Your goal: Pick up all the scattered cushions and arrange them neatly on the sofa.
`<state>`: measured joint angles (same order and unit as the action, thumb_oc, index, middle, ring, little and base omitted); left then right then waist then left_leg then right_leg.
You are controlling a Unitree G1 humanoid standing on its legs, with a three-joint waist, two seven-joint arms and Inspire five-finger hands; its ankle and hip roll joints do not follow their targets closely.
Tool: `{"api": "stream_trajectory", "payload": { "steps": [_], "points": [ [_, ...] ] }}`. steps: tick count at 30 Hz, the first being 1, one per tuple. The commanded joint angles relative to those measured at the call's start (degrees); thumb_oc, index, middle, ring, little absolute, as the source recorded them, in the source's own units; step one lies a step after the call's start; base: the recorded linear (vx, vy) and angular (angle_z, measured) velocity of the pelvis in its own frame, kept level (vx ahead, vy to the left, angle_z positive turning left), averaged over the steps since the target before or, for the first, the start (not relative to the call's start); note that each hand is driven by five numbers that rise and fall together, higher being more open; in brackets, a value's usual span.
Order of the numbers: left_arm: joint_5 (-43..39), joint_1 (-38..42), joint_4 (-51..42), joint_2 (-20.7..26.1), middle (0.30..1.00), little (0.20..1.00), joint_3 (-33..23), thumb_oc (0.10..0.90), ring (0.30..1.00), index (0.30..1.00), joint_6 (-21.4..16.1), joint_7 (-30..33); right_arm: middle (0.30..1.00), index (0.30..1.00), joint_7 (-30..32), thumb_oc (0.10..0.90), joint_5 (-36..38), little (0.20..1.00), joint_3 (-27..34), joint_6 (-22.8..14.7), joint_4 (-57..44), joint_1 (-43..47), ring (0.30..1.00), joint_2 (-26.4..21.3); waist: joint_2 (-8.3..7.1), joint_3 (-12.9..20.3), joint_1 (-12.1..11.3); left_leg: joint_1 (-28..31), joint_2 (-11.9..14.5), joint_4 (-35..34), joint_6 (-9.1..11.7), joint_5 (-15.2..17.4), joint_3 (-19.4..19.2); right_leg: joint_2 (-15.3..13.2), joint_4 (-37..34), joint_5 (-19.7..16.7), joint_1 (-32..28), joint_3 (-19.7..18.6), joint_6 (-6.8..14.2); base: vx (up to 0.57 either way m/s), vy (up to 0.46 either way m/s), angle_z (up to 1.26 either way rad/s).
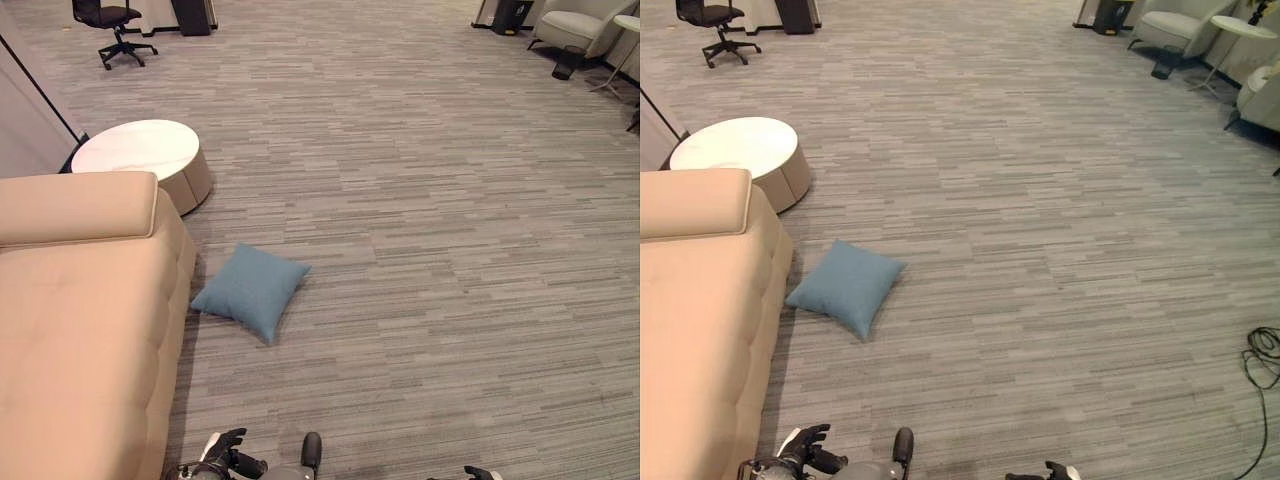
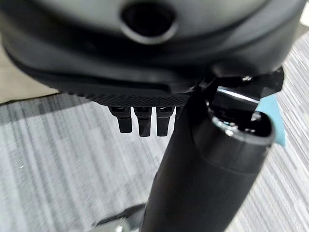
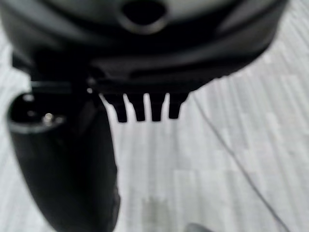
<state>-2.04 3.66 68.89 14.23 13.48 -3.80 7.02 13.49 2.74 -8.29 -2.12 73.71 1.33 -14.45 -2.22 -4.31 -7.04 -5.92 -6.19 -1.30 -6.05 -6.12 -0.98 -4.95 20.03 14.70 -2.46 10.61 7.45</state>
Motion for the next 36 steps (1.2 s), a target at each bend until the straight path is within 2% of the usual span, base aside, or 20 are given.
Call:
{"api": "stream_trajectory", "payload": {
  "steps": [1, 3, 5, 6, 7, 8, 10, 12, 18, 19, 20, 22, 24, 25, 26, 27, 28, 29, 32, 36],
  "points": [
    [0.45, 1.50, -1.22, 0.38, 0.900, 0.900, -0.30, 0.800, 0.900, 0.900, -1.15, 0.95, 0.900, 0.900, 0.49, 0.800, -1.09, 0.900, 0.79, -0.84, -2.53, 1.91, 0.900, -3.76, 1.34, -1.58, -1.28, -1.50, 2.10, 8.03, 3.12, 8.17, 1.46, -1.07, 6.49, -16.72, 9.35, 0.47, 3.16, 0.16, 0.054, 0.07],
    [0.33, 1.43, -1.22, 0.50, 0.900, 0.900, -0.29, 0.800, 0.900, 0.900, -1.13, 1.16, 0.900, 0.900, 0.39, 0.800, -1.12, 0.900, 0.75, -0.73, -2.64, 1.79, 0.900, -3.64, 1.97, -1.75, -0.64, 0.59, 2.18, 7.27, 2.77, 9.03, 2.08, -2.90, 7.13, -17.04, 11.45, 2.21, 2.28, 0.18, 0.013, 0.41],
    [0.41, 1.32, -1.08, 0.51, 0.900, 0.900, -0.32, 0.800, 0.900, 0.900, -1.42, 1.06, 0.900, 0.900, 0.34, 0.800, -1.25, 0.900, 0.54, -0.68, -2.47, 1.63, 0.900, -3.80, 2.31, -1.58, -0.09, 3.06, 2.20, 5.86, 3.04, 10.15, 2.98, -3.92, -0.14, -15.28, 12.92, 3.61, 0.71, 0.35, -0.102, 0.38],
    [0.58, 1.32, -0.18, 0.37, 0.900, 0.900, -0.33, 0.800, 0.900, 0.900, -1.55, 1.16, 0.900, 0.900, 0.33, 0.800, -1.10, 0.900, 0.51, -0.72, -2.56, 1.68, 0.900, -3.93, 2.03, -1.73, 0.83, 4.35, 1.89, 5.71, 3.56, 11.10, 3.96, -4.22, -6.60, -16.88, 14.75, 1.83, 0.76, 0.39, -0.176, 0.19],
    [0.66, 1.28, 0.31, 0.21, 0.900, 0.900, -0.40, 0.800, 0.900, 0.900, -1.61, 1.15, 0.900, 0.900, 0.25, 0.800, -1.01, 0.900, 0.52, -0.66, -2.56, 1.57, 0.900, -3.90, 1.83, -1.77, 1.29, 5.08, 1.73, 5.66, 3.81, 11.62, 4.77, -4.06, -9.46, -18.07, 15.30, 0.17, 1.12, 0.25, -0.125, 0.23],
    [0.66, 1.27, 0.33, 0.19, 0.900, 0.900, -0.40, 0.800, 0.900, 0.900, -1.63, 1.15, 0.900, 0.900, 0.25, 0.800, -1.01, 0.900, 0.50, -0.66, -2.56, 1.56, 0.900, -3.92, 1.95, -1.84, 1.29, 5.24, 1.85, 5.66, 3.84, 11.74, 4.79, -3.93, -9.60, -18.09, 15.07, 0.23, 1.10, 0.20, -0.109, 0.12],
    [1.02, 1.47, 1.20, 0.04, 0.900, 0.900, -0.41, 0.800, 0.900, 0.900, -1.71, 1.18, 0.900, 0.900, 0.15, 0.800, -0.72, 0.900, 0.60, -0.66, -2.47, 1.45, 0.900, -3.88, 1.79, -1.89, 2.28, 7.02, 1.96, 4.81, 4.51, 12.40, 6.16, -3.30, -13.28, -20.07, 16.32, -2.46, 1.78, 0.21, -0.126, 0.27],
    [1.11, 1.17, 2.03, -0.48, 0.900, 0.900, -0.74, 0.800, 0.900, 0.900, -1.86, 1.43, 0.900, 0.900, 0.10, 0.800, -1.16, 0.900, 0.03, -0.76, -2.61, 1.02, 0.900, -3.81, 0.80, -0.60, 2.46, 8.50, 2.27, 4.06, 5.24, 13.61, 6.77, -3.51, -16.97, -21.85, 14.26, -1.74, 1.83, 0.31, -0.232, 0.48],
    [1.00, 1.74, 0.96, -0.94, 0.900, 0.900, 0.16, 0.800, 0.900, 0.900, -1.78, 0.99, 0.900, 0.900, 0.34, 0.800, -0.34, 0.900, -0.06, -1.28, -2.58, 0.94, 0.900, -4.06, 0.52, -0.18, 2.76, 7.55, 5.37, 7.20, 8.12, 13.97, 7.01, -2.50, -18.14, -20.27, 11.69, 0.11, 0.64, 0.13, -0.167, 0.34],
    [0.92, 2.48, 0.12, -1.21, 0.900, 0.900, 1.05, 0.800, 0.900, 0.900, -1.60, 0.87, 0.900, 0.900, 0.75, 0.800, 1.07, 0.900, 0.28, -1.68, -2.91, 1.44, 0.900, -4.31, 0.26, -0.98, 2.84, 3.54, 6.76, 14.22, 9.64, 10.96, 5.50, -2.30, -18.87, -19.19, 9.88, 1.12, -0.39, 0.05, -0.221, 0.48],
    [0.33, 3.06, -0.76, -1.52, 0.900, 0.900, 1.71, 0.800, 0.900, 0.900, -1.54, 0.67, 0.900, 0.900, 1.21, 0.800, 1.99, 0.900, 0.34, -1.92, -3.30, 1.66, 0.900, -4.65, -0.31, -2.42, 2.43, -1.73, 7.71, 22.98, 9.73, 8.15, 3.45, -2.22, -19.46, -18.16, 8.04, 2.28, -1.79, 0.05, -0.220, 0.59],
    [0.17, 2.98, -0.96, -1.56, 0.900, 0.900, 1.83, 0.800, 0.900, 0.900, -1.42, 0.73, 0.900, 0.900, 1.30, 0.800, 2.05, 0.900, 0.36, -1.78, -3.19, 1.66, 0.900, -4.72, -0.47, -2.74, 2.27, -3.18, 8.49, 25.50, 9.47, 8.00, 2.26, -2.01, -19.72, -17.68, 7.24, 2.86, -2.30, 0.12, -0.150, 0.54],
    [0.19, 2.77, -0.52, -1.97, 0.900, 0.900, 2.27, 0.800, 0.900, 0.900, -1.22, 0.46, 0.900, 0.900, 1.35, 0.800, 2.03, 0.900, 0.39, -1.55, -2.70, 1.22, 0.900, -4.79, -0.74, -3.10, 1.62, -5.02, 7.48, 24.27, 8.67, 9.46, 1.16, -1.43, -20.18, -16.27, 5.23, 3.19, -2.75, 0.23, -0.105, 0.38],
    [0.88, 2.40, 0.70, -2.21, 0.900, 0.900, 2.49, 0.800, 0.900, 0.900, -1.08, 0.53, 0.900, 0.900, 1.34, 0.800, 1.79, 0.900, 0.28, -1.58, -2.50, 1.05, 0.900, -4.96, -0.85, -2.66, 1.58, -5.58, 5.51, 19.91, 8.16, 11.05, 1.04, -1.02, -20.75, -15.71, 4.36, 3.18, -2.39, 0.12, 0.000, 0.22],
    [0.89, 2.39, 0.72, -2.22, 0.900, 0.900, 2.49, 0.800, 0.900, 0.900, -1.10, 0.54, 0.900, 0.900, 1.34, 0.800, 1.79, 0.900, 0.28, -1.58, -2.50, 1.04, 0.900, -4.97, -0.88, -2.70, 1.60, -5.43, 5.45, 19.76, 8.13, 11.01, 1.05, -1.08, -20.78, -15.69, 4.26, 3.20, -2.35, 0.17, 0.010, 0.37],
    [1.39, 2.29, 1.31, -2.30, 0.900, 0.900, 2.55, 0.800, 0.900, 0.900, -1.01, 0.59, 0.900, 0.900, 1.44, 0.800, 1.73, 0.900, 0.40, -1.58, -2.55, 0.98, 0.900, -5.05, -0.72, -2.43, 1.64, -5.72, 5.05, 16.47, 8.20, 10.16, 0.35, -0.81, -21.16, -15.36, 3.76, 3.69, -2.16, 0.15, 0.036, 0.30],
    [1.88, 2.28, 1.60, -2.20, 0.900, 0.900, 2.57, 0.800, 0.900, 0.900, -1.01, 0.68, 0.900, 0.900, 1.64, 0.800, 2.08, 0.900, 0.66, -1.67, -2.91, 0.91, 0.900, -4.95, -0.25, -2.08, 1.43, -7.37, 5.48, 12.10, 8.28, 7.01, -2.83, 0.14, -21.62, -14.52, 2.61, 4.49, -2.17, 0.20, 0.048, 0.27],
    [1.85, 2.19, 1.48, -2.09, 0.900, 0.900, 2.49, 0.800, 0.900, 0.900, -1.02, 0.64, 0.900, 0.900, 1.73, 0.800, 2.34, 0.900, 0.72, -1.57, -2.90, 0.94, 0.900, -4.81, -0.20, -2.06, 1.04, -7.90, 5.95, 11.44, 8.40, 6.05, -4.40, 0.54, -21.53, -14.16, 2.22, 4.26, -2.27, 0.29, 0.087, 0.33],
    [1.45, 1.68, 1.60, -1.81, 0.900, 0.900, 1.64, 0.800, 0.900, 0.900, -0.92, 0.65, 0.900, 0.900, 1.34, 0.800, 1.63, 0.900, 0.37, -1.39, -2.36, 0.64, 0.900, -4.23, -0.35, -1.27, 0.33, -6.25, 4.90, 9.97, 7.96, 6.05, -2.97, 0.61, -19.61, -12.70, 1.33, 4.18, -2.03, 0.22, 0.093, 0.13],
    [1.08, 1.87, 1.46, -1.13, 0.900, 0.900, 1.02, 0.800, 0.900, 0.900, -0.76, 0.70, 0.900, 0.900, 0.72, 0.800, 0.09, 0.900, 0.45, -1.03, -2.35, 0.54, 0.900, -3.71, -0.24, -0.80, -0.24, -3.04, 3.69, 8.36, 5.84, 7.82, -1.71, -1.98, -9.15, -11.99, 3.40, 4.60, -0.56, 0.12, 0.110, -0.05]
  ]
}}
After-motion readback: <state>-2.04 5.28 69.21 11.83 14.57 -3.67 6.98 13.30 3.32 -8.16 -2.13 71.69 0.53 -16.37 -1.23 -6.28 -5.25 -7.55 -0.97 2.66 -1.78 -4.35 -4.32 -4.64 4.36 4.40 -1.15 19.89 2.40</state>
